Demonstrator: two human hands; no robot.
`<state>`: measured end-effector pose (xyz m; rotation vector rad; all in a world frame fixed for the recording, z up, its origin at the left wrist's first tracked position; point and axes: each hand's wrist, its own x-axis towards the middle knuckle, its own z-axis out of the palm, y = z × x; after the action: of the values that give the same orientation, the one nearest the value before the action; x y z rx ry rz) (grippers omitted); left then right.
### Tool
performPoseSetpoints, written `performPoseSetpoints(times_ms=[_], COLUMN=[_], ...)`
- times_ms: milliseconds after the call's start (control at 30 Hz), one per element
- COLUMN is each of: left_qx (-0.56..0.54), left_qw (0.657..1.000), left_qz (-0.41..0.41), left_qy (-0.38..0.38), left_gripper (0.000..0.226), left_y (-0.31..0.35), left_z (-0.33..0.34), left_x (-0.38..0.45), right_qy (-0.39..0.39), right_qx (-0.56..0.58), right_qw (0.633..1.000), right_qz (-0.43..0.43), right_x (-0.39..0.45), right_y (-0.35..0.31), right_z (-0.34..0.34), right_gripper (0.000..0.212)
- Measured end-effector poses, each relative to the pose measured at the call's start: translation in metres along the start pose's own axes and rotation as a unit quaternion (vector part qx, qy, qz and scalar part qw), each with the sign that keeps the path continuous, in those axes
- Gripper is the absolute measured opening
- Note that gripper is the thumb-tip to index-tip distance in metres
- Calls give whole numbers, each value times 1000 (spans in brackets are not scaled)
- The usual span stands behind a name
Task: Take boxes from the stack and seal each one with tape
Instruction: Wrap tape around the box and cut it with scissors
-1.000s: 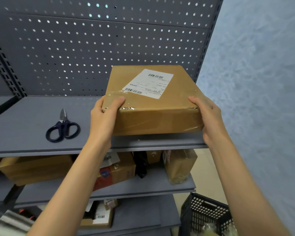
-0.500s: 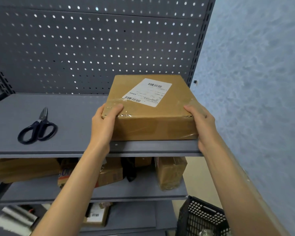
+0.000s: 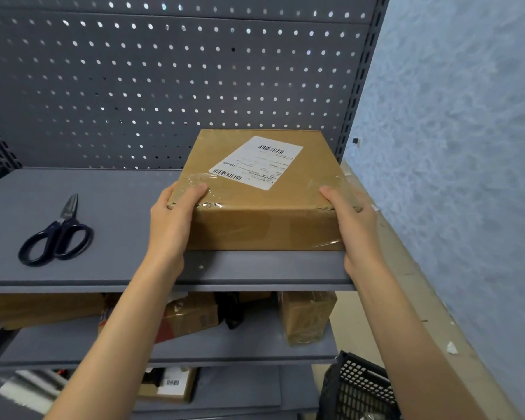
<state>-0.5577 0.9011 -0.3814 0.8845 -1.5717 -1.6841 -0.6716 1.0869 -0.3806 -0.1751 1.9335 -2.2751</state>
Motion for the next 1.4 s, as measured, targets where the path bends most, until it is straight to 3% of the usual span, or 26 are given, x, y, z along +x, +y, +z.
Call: performPoseSetpoints(times_ms=[500, 633, 767, 867, 967, 1100, 1267, 1400], left_qx=[12, 72, 185, 313, 437, 516, 529, 528], left_qw=[1000, 994, 970, 916, 837, 758, 735, 732], left_qz=[25, 78, 159, 249, 326, 397, 420, 424], left_qy=[-2, 3, 5, 19, 38, 42, 56, 74], left_gripper=[42, 61, 54, 44, 39, 36, 29, 30], left_y=[2, 7, 20, 35, 48, 61, 71, 75], left_z=[-5, -10, -18, -19, -21, -31, -58, -99], left_x=[-4, -3, -3, -5, -3, 5, 14, 23], right_qy=[-15, -30, 12, 16, 20, 19, 3, -10], right_qx=[-36, -55, -125, -267, -426, -526, -589, -602], right_qw=[999, 998, 992, 955, 879, 804, 747, 725], right_qz=[15, 24, -30, -128, -211, -275, -307, -333], right_x=[-5, -3, -3, -8, -12, -17, -24, -45], right_y=[0, -9, -24, -35, -43, -47, -51, -55], right_z=[-4, -8, -9, -2, 11, 30, 58, 98], right_gripper=[49, 51, 63, 53, 46, 42, 40, 38])
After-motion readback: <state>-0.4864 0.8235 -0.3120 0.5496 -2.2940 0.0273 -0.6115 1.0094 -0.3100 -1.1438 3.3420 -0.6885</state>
